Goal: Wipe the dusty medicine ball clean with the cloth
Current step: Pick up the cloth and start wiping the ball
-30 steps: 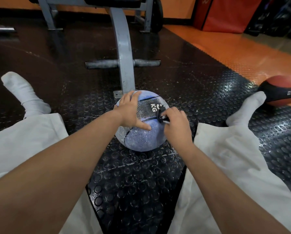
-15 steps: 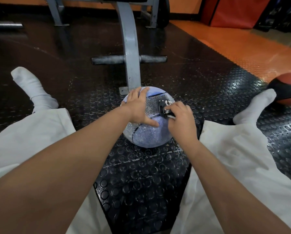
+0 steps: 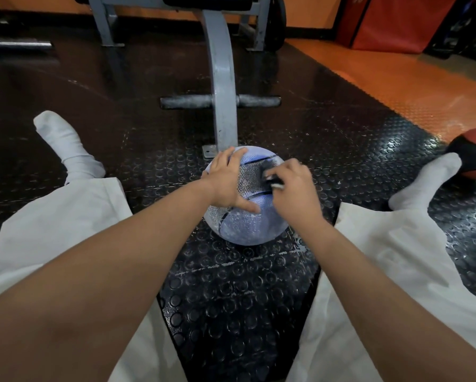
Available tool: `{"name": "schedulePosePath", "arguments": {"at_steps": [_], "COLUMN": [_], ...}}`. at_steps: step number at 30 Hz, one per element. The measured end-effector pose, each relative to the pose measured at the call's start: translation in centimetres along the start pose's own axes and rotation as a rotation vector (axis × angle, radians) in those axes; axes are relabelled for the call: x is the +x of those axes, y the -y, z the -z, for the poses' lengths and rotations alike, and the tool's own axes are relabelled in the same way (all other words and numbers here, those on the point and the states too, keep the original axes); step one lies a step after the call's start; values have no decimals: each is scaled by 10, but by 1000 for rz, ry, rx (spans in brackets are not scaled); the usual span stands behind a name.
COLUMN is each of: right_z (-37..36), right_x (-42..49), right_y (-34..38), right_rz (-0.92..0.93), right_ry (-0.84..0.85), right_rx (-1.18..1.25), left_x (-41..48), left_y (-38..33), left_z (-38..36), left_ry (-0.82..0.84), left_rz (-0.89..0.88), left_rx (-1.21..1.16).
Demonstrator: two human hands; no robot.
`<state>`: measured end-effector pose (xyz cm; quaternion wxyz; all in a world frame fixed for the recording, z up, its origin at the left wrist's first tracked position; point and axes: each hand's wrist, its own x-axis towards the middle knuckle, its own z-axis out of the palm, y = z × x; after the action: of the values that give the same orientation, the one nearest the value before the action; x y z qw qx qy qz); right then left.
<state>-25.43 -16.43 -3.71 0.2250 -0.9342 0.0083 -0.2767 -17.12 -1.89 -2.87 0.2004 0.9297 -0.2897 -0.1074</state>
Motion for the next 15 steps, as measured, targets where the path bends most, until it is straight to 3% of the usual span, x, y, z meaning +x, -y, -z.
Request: {"name": "schedulePosePath", "arguments": {"at_steps": [2, 5, 7, 12, 15], "right_z": [-4, 0, 3, 1, -3], "right_x": [-8, -10, 0, 26, 18], "right_y": [13, 15, 5, -4, 9], "right_rz": [184, 253, 199, -202, -107], "right_ry": [96, 202, 136, -7, 4], "right_rx": [-16, -40, -23, -58, -145], "left_x": [4, 4, 1, 1, 4], "left_y": [1, 0, -3, -8, -4], "left_z": [-1, -2, -3, -1, -1], "left_ry": [-4, 4, 4, 17, 16], "left_rz": [-13, -30, -33, -14, -26], "left_rx": [7, 16, 12, 37, 34]}}
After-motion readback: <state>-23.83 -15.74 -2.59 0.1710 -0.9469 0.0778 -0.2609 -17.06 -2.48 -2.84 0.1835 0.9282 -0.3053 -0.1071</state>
